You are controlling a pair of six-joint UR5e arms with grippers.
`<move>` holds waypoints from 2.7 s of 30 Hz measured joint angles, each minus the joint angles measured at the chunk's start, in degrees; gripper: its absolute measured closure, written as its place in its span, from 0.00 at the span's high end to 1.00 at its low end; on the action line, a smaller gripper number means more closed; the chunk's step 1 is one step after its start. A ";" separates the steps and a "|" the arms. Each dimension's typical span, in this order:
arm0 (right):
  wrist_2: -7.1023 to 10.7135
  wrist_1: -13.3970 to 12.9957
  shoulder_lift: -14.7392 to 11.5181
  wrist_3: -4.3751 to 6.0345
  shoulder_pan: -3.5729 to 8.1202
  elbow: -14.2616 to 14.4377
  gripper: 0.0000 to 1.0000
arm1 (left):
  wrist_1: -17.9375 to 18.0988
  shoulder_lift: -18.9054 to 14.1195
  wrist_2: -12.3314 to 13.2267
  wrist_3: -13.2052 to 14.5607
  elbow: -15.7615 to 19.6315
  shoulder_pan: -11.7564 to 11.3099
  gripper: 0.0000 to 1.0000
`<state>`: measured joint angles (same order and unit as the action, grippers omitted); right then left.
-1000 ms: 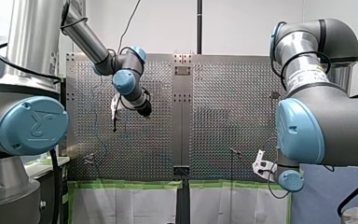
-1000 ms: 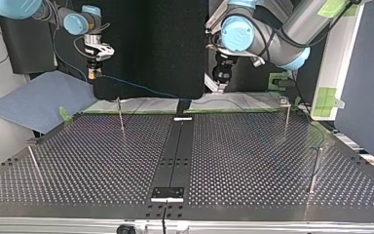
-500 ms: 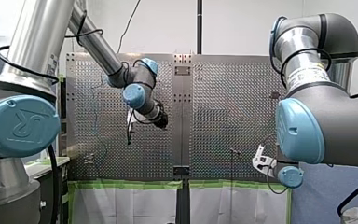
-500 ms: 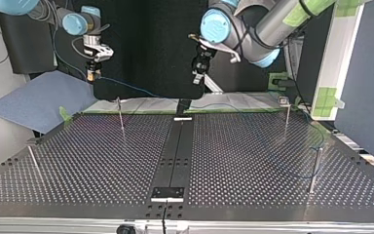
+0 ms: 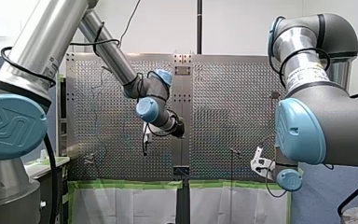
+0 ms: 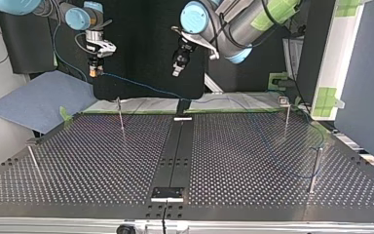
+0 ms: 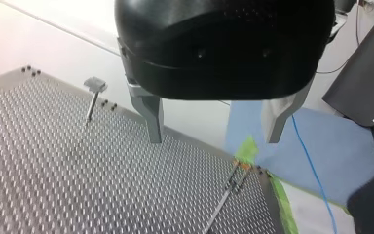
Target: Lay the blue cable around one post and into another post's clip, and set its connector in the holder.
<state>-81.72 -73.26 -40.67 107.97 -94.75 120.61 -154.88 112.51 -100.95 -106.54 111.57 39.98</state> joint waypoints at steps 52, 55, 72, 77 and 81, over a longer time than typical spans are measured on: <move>0.28 -0.18 -0.03 0.08 -0.51 -0.04 0.00 | 26.41 26.42 -3.36 1.36 -15.61 0.38 1.00; 0.26 -0.21 -0.02 0.13 -0.53 -0.05 0.00 | 27.83 27.81 -3.85 1.78 -15.62 0.36 1.00; 0.32 -0.32 -0.03 0.19 -0.54 -0.25 0.00 | 30.38 36.03 -4.33 3.98 -20.10 0.36 1.00; 0.32 -0.34 -0.02 0.09 -0.55 -0.29 0.00 | 28.51 38.55 -4.34 3.90 -22.60 -0.01 1.00; 0.32 -0.42 -0.03 0.07 -0.55 -0.30 0.00 | 26.62 40.52 -4.22 4.14 -24.24 -0.25 1.00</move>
<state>-81.40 -73.68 -40.70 108.04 -95.30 120.31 -128.25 153.02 -105.18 -102.40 87.33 39.73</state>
